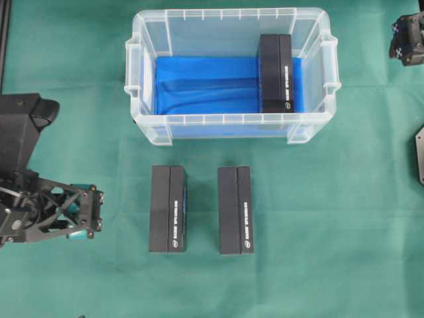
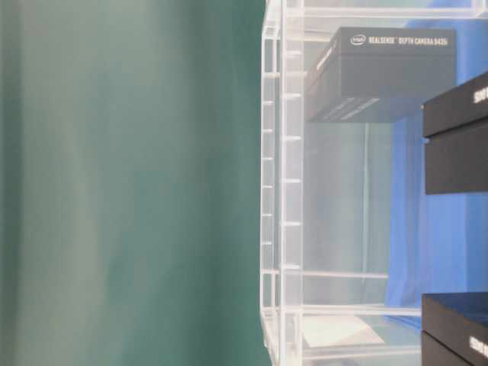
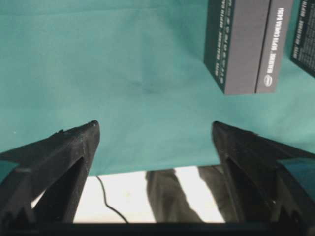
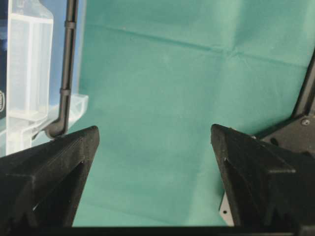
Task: Take out the box from the case.
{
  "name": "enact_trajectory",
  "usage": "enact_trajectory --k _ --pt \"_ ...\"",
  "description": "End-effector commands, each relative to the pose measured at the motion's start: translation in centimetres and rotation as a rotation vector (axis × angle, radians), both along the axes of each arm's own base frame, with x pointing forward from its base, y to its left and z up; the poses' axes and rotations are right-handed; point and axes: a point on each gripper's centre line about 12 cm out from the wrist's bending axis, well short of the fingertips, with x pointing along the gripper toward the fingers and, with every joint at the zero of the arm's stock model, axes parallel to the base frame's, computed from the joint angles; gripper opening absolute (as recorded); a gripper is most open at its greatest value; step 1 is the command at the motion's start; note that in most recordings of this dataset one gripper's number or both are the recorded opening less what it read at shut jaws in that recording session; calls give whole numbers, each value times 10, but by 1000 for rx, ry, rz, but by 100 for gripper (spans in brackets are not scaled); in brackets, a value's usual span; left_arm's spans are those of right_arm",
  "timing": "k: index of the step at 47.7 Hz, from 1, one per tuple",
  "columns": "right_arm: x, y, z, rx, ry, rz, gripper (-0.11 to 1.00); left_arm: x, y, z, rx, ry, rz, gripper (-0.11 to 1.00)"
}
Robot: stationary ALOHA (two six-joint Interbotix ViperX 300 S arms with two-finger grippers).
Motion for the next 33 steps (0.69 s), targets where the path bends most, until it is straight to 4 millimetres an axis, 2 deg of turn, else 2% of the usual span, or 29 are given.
enact_trajectory --k 1,7,13,25,33 --pt "1 1 5 -5 -15 2 91 -3 0 9 -16 -31 -5 98" --pt "1 1 5 -4 -15 2 91 -3 2 8 -14 -29 -2 98" --pt "1 1 5 -2 -16 2 91 0 14 9 -4 -28 4 98" --pt "-1 2 4 7 -1 0 91 3 61 9 33 -24 14 98" --pt "-1 2 4 13 1 -5 91 -4 93 10 53 -23 30 98"
